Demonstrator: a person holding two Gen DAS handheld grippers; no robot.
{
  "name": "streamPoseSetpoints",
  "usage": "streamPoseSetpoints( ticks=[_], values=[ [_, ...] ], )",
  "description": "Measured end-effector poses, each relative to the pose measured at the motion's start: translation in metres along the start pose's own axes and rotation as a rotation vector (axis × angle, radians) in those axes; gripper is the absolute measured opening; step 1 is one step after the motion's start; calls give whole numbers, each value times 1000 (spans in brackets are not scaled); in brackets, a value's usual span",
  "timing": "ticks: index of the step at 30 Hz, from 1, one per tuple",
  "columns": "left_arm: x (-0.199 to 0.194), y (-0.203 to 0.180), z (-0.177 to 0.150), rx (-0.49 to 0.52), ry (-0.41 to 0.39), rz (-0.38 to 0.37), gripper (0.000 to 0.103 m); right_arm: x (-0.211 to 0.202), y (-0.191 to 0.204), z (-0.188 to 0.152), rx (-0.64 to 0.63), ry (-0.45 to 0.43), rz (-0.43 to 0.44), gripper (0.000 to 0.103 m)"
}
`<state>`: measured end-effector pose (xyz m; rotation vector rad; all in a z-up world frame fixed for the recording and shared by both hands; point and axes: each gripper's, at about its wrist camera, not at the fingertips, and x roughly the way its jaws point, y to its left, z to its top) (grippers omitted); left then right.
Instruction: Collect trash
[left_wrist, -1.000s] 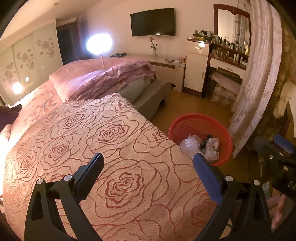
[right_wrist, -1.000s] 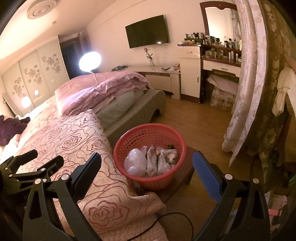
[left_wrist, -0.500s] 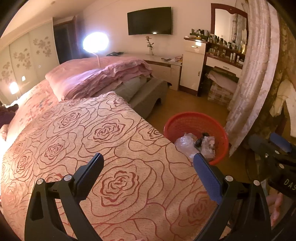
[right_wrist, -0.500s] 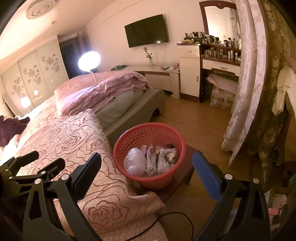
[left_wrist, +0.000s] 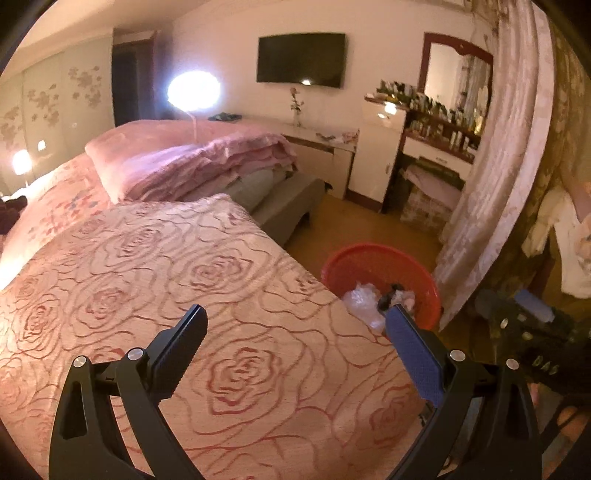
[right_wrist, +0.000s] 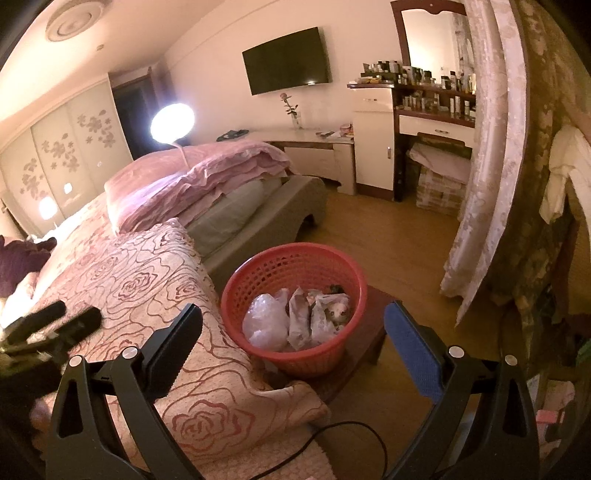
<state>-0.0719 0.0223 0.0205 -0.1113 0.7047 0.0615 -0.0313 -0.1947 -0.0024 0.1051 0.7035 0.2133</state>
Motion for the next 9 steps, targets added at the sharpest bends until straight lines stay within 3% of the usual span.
streamPoseSetpoints(
  ticks=[5, 9],
  values=[
    [-10, 34, -5, -52, 4, 60, 94, 9, 34, -19, -86, 59, 78, 96],
    [-10, 69, -17, -97, 48, 172, 94, 10, 74, -33, -183, 97, 181, 96]
  ],
)
